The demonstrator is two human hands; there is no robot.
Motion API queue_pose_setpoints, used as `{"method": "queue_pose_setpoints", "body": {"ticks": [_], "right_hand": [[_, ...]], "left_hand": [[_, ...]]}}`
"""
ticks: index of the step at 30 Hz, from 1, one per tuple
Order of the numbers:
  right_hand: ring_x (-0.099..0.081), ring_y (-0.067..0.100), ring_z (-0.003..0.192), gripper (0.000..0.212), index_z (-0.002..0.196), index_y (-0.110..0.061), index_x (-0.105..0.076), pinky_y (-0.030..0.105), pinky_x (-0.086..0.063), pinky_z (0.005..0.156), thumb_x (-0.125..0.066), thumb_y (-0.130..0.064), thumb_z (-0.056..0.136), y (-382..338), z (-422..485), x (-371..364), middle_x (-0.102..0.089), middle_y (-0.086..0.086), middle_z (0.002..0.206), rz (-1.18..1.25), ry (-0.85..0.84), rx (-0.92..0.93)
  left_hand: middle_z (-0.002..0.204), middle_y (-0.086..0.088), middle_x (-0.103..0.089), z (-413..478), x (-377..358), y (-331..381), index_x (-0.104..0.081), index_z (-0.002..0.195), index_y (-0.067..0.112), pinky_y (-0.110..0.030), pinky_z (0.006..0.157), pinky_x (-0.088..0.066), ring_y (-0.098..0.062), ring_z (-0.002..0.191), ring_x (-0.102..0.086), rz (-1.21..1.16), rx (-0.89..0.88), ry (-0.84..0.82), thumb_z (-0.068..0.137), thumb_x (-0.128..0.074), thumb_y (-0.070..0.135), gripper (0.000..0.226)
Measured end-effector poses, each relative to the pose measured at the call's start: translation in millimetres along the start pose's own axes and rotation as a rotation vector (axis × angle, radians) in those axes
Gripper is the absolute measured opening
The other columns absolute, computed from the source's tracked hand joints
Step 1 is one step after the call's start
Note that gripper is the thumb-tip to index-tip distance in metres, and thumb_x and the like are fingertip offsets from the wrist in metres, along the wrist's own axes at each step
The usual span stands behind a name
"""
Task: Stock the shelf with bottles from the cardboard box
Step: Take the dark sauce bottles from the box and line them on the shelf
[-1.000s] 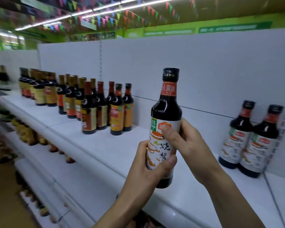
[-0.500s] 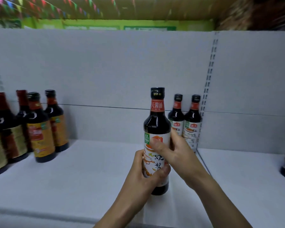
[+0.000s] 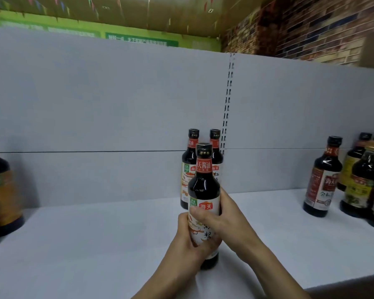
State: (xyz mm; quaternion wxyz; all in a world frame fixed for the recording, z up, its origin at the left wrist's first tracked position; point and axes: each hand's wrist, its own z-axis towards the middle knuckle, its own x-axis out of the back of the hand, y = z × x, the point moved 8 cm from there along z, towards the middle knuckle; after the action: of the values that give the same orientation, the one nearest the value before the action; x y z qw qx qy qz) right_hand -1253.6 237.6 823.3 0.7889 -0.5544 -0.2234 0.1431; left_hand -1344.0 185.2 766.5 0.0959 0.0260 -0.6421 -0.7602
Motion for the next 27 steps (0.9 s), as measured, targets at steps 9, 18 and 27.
{"method": "queue_pose_setpoints", "body": {"ticks": [9, 18, 27], "right_hand": [[-0.073, 0.002, 0.103, 0.061, 0.128, -0.037, -0.054, 0.02, -0.059, 0.08, -0.084, -0.01, 0.082, 20.7, 16.4, 23.8, -0.076, -0.02, 0.111, -0.076, -0.033, -0.042], [-0.066, -0.001, 0.116, 0.07, 0.129, -0.045, -0.051, 0.035, -0.054, 0.104, -0.081, -0.062, 0.068, 60.3, 38.6, 32.4, -0.068, -0.023, 0.126, -0.234, -0.079, -0.143], [-0.065, 0.002, 0.108, 0.058, 0.128, -0.039, -0.042, 0.024, -0.052, 0.094, -0.076, -0.053, 0.084, 60.5, 57.2, 49.8, -0.063, -0.027, 0.112, -0.431, -0.101, -0.144]], "left_hand": [[0.131, 0.016, -0.059, 35.2, -16.6, -6.0, -0.032, 0.129, 0.034, -0.035, 0.106, -0.053, -0.005, 0.122, -0.062, 0.071, -0.013, -0.007, 0.091, -0.073, 0.017, 0.059], [0.117, 0.009, -0.069, 72.2, -11.5, -12.7, -0.038, 0.129, 0.029, -0.016, 0.077, -0.058, -0.007, 0.107, -0.068, 0.137, 0.015, 0.036, 0.086, -0.067, -0.005, 0.062], [0.123, 0.017, -0.07, 89.8, -16.0, -18.8, -0.043, 0.129, 0.041, -0.032, 0.1, -0.057, -0.007, 0.116, -0.067, 0.158, 0.003, 0.003, 0.081, -0.078, 0.004, 0.07]]}}
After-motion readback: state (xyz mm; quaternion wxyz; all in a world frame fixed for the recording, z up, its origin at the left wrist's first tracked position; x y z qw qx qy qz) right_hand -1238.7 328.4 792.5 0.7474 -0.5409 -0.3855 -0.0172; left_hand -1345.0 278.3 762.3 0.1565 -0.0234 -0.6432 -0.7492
